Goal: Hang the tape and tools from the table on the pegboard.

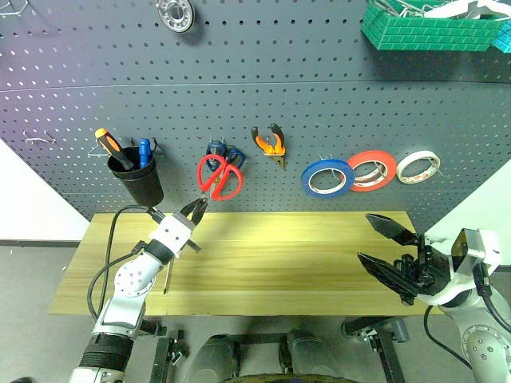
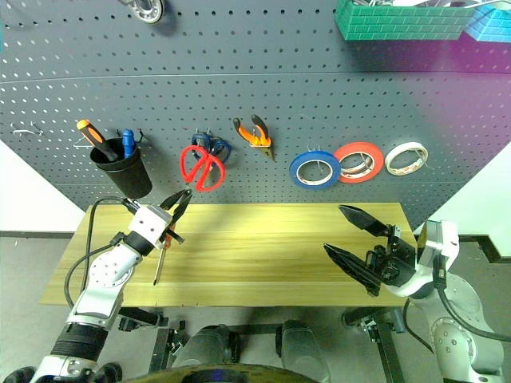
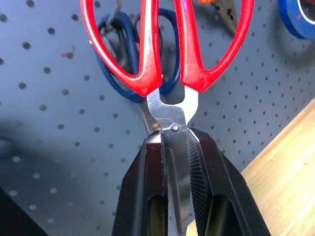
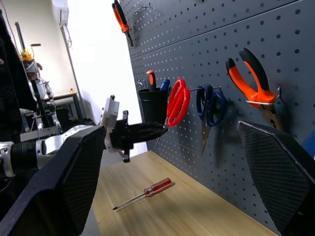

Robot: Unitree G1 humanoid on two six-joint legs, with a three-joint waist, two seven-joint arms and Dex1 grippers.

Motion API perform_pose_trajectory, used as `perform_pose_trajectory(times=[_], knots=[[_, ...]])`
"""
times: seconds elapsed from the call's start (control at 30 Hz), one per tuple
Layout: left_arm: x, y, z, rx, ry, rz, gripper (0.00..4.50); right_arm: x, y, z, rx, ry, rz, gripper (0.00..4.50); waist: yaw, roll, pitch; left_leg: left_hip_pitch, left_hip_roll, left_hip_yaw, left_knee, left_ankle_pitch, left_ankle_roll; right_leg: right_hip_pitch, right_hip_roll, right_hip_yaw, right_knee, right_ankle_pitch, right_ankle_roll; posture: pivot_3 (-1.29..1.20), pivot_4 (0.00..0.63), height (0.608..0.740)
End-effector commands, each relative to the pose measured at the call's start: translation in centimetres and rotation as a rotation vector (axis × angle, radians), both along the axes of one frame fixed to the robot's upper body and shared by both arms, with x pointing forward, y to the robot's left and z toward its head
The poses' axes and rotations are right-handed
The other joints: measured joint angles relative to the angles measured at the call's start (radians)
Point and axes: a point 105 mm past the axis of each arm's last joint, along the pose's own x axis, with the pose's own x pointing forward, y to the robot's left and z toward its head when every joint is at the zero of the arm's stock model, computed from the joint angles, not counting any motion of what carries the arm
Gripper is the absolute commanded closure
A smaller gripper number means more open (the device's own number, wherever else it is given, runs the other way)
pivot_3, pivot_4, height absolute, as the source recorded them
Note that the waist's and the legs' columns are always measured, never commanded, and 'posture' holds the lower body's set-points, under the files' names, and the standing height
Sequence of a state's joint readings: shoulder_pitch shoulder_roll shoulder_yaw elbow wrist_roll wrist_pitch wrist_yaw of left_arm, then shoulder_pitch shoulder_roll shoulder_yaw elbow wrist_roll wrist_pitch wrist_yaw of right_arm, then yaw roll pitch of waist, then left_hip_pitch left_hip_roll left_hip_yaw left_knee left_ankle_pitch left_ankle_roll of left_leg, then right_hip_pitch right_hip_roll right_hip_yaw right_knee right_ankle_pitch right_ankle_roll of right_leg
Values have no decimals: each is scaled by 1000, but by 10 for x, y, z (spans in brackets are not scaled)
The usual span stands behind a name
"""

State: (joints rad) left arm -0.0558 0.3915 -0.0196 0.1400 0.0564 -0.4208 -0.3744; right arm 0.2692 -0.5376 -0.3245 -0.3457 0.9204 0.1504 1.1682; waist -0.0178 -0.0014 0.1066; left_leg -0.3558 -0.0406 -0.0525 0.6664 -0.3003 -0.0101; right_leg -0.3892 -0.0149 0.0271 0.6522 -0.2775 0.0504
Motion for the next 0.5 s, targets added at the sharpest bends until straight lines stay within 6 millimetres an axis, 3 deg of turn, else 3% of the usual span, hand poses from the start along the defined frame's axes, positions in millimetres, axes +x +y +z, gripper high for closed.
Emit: perform_pose_trajectory(times=[0.03,0.33,0.47,0.5], knots=[[6,-4,11,-19,-40,-10,4255,-4,0,11,3,-45,6,0,0,0,0,0,0,0,0,0,0,0,0,0,0,0,0,-127,62,734],[24,-18,6,-46,-16,-23,4255,-5,0,11,-4,-47,6,0,0,-1,-1,0,0,0,0,0,0,0,0,0,0,0,0,-138,58,734],[31,-15,1,-68,13,8,4255,-6,0,11,-9,-47,5,0,-1,-1,-2,0,0,0,0,0,0,0,0,0,0,0,0,-146,59,734],[34,-13,0,-81,23,24,4255,2,4,3,-6,-40,2,0,-2,-1,-2,0,0,0,0,0,0,0,0,0,0,0,0,-147,58,734]])
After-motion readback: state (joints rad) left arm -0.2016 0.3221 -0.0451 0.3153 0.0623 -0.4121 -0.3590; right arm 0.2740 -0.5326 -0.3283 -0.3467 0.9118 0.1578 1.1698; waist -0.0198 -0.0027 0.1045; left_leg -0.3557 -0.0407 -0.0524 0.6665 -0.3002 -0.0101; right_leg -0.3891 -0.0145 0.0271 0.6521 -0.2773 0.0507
